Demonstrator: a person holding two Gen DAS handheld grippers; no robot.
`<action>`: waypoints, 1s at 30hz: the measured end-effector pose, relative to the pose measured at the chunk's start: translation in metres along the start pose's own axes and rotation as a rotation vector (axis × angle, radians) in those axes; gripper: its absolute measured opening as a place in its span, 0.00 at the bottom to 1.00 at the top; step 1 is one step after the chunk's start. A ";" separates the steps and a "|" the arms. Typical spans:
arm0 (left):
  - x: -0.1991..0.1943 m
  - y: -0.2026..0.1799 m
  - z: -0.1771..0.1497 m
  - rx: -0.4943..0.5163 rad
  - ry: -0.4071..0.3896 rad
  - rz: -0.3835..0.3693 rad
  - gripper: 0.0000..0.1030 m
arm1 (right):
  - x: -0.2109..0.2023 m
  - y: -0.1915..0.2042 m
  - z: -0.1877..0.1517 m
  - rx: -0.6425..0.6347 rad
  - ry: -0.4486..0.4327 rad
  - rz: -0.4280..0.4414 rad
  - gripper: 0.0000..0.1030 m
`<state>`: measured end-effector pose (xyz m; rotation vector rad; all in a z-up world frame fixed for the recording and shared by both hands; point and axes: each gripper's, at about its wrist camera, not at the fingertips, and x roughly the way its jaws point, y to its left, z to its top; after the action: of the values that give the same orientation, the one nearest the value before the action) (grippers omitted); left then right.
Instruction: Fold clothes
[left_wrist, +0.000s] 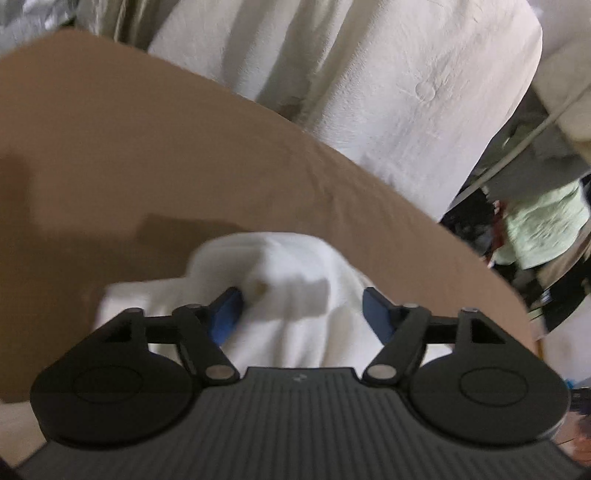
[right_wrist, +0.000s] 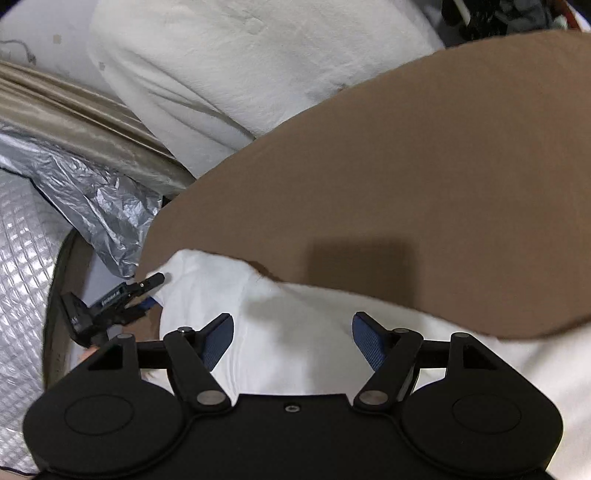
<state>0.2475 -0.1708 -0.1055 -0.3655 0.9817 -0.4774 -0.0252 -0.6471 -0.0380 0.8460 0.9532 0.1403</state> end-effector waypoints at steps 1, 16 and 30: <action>0.008 -0.001 -0.001 0.008 0.009 0.008 0.64 | 0.011 -0.001 0.005 -0.002 0.008 0.004 0.74; -0.213 -0.034 -0.113 0.498 -0.450 -0.448 0.10 | 0.141 0.048 0.016 0.096 0.015 0.231 0.74; -0.143 -0.006 -0.120 0.103 -0.034 -0.298 0.12 | 0.138 0.168 -0.147 -0.555 0.786 -0.126 0.73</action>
<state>0.0770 -0.1086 -0.0633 -0.4282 0.8691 -0.7868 -0.0144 -0.3852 -0.0561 0.1904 1.5959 0.6296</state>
